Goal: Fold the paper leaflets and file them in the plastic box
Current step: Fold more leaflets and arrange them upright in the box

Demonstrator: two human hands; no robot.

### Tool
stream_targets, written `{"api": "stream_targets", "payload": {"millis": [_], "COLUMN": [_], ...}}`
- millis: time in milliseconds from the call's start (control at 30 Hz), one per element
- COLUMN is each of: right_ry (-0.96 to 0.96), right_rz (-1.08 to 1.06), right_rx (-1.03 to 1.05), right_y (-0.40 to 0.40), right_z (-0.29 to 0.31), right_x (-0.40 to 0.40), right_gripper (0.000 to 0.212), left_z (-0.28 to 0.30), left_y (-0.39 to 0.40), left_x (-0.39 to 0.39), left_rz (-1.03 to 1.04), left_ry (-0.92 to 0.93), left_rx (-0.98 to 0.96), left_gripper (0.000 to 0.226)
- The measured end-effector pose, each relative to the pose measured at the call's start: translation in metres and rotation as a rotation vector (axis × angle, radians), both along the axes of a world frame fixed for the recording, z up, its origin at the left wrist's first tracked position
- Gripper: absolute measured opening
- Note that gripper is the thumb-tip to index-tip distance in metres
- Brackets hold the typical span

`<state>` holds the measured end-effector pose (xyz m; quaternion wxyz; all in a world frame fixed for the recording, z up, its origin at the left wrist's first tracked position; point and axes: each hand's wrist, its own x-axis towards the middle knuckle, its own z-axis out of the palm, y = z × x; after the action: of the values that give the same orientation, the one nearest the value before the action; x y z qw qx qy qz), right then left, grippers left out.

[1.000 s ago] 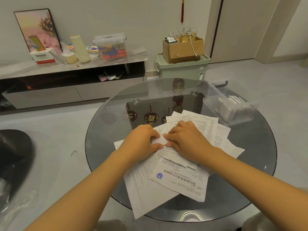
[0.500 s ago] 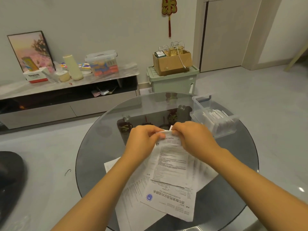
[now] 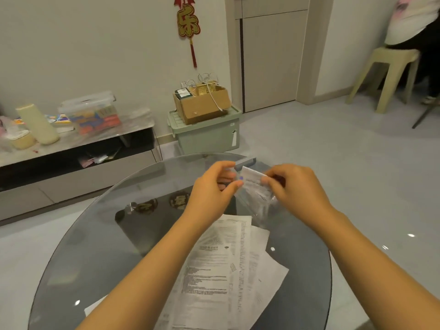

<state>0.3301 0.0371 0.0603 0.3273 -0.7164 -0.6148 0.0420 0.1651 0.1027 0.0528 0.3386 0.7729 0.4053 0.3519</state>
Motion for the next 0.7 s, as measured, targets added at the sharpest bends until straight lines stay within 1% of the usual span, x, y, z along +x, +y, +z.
{"api": "stream_targets", "payload": {"millis": [67,167,233,333,500,600,700], "right_ry": [0.046,0.070,0.073,0.059,-0.004,-0.061,-0.066], "right_rz": [-0.129,-0.262,-0.300,-0.312,-0.308,-0.304,-0.291], "right_rx": [0.078,0.116,0.098,0.057,-0.014,-0.060,-0.051], "right_y": [0.003,0.008,0.013,0.017,0.021,0.022,0.023], "right_z": [0.000,-0.003,-0.008,-0.012,-0.018,-0.022,-0.022], "right_x": [0.016,0.031,0.037,0.039,0.041,0.040,0.037], "right_gripper": [0.016,0.016,0.016,0.016,0.017,0.019,0.020], "left_z": [-0.003,-0.010,-0.012,-0.014,-0.026,-0.027,-0.028], "left_y": [0.010,0.021,0.026,0.027,0.036,0.037,0.037], "left_x": [0.016,0.037,0.053,0.072,0.085,0.084,0.082], "left_rz": [-0.027,-0.174,-0.291,-0.426,-0.479,-0.469,-0.440], "left_ry": [0.075,0.306,0.461,0.593,0.720,0.738,0.723], "left_rx": [0.062,0.206,0.317,0.421,0.535,0.549,0.535], "left_gripper": [0.025,0.024,0.031,0.050,0.079,0.085,0.083]}}
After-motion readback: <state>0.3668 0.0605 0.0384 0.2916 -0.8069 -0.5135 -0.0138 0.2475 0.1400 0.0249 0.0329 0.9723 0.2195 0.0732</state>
